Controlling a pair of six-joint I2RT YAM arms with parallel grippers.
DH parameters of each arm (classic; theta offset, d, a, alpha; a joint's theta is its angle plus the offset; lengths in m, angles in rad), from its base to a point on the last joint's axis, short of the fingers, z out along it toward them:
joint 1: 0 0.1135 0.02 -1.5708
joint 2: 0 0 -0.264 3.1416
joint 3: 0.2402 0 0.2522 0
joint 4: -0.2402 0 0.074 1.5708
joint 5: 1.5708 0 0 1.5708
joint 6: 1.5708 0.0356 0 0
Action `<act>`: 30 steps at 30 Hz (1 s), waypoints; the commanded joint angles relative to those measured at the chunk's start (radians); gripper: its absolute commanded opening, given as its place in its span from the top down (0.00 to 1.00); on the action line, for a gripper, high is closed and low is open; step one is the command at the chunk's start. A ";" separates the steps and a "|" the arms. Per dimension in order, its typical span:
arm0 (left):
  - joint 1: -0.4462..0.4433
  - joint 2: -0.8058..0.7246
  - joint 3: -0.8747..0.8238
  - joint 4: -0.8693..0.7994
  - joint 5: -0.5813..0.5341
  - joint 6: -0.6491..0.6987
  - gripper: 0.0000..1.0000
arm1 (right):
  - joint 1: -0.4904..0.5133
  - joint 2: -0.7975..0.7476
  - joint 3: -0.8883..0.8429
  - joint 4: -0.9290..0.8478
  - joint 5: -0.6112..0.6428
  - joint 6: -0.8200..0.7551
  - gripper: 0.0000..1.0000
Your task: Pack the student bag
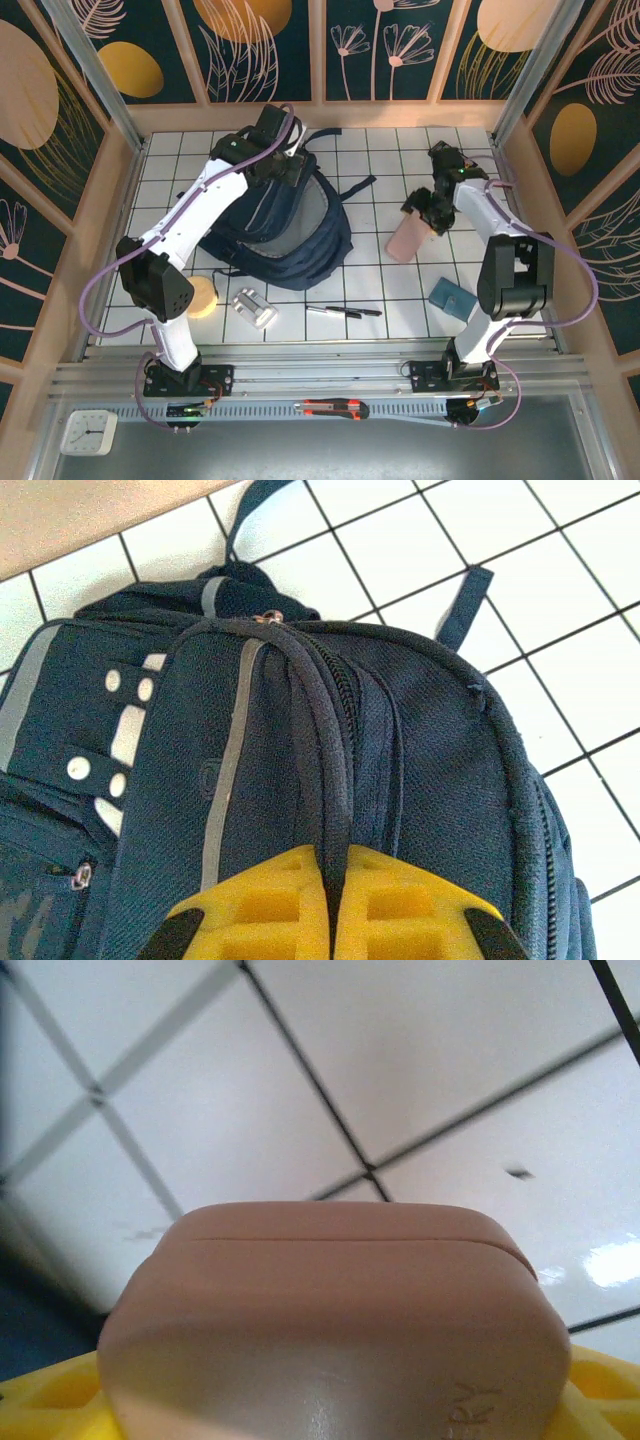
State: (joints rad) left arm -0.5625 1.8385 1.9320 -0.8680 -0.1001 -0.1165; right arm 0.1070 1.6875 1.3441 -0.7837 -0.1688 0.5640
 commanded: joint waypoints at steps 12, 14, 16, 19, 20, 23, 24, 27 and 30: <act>-0.005 0.027 0.096 0.065 0.125 -0.007 1.00 | 0.205 0.139 0.395 0.097 -0.124 0.290 0.39; -0.005 0.043 0.118 0.064 0.126 -0.012 1.00 | 0.243 0.193 0.450 0.129 -0.140 0.323 0.39; -0.005 0.059 0.138 0.065 0.128 -0.017 1.00 | 0.277 0.244 0.504 0.154 -0.154 0.349 0.39; -0.004 0.075 0.167 0.070 0.134 -0.030 1.00 | 0.322 0.320 0.575 0.174 -0.177 0.380 0.39; -0.005 0.079 0.178 0.070 0.133 -0.034 1.00 | 0.333 0.341 0.586 0.181 -0.184 0.390 0.39; -0.002 0.086 0.213 0.073 0.115 -0.045 1.00 | 0.358 0.380 0.559 0.240 -0.214 0.443 0.39; 0.000 0.087 0.223 0.076 0.111 -0.047 1.00 | 0.365 0.386 0.532 0.278 -0.230 0.468 0.39; 0.006 0.093 0.239 0.080 0.109 -0.058 1.00 | 0.375 0.407 0.472 0.397 -0.288 0.544 0.39; 0.011 0.106 0.245 0.083 0.111 -0.061 1.00 | 0.387 0.457 0.488 0.482 -0.367 0.569 0.32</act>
State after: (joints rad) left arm -0.5556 1.9423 2.1139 -0.8944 -0.0078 -0.1638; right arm 0.4808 2.0987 1.8214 -0.4618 -0.4229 1.0546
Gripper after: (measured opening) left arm 0.062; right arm 0.700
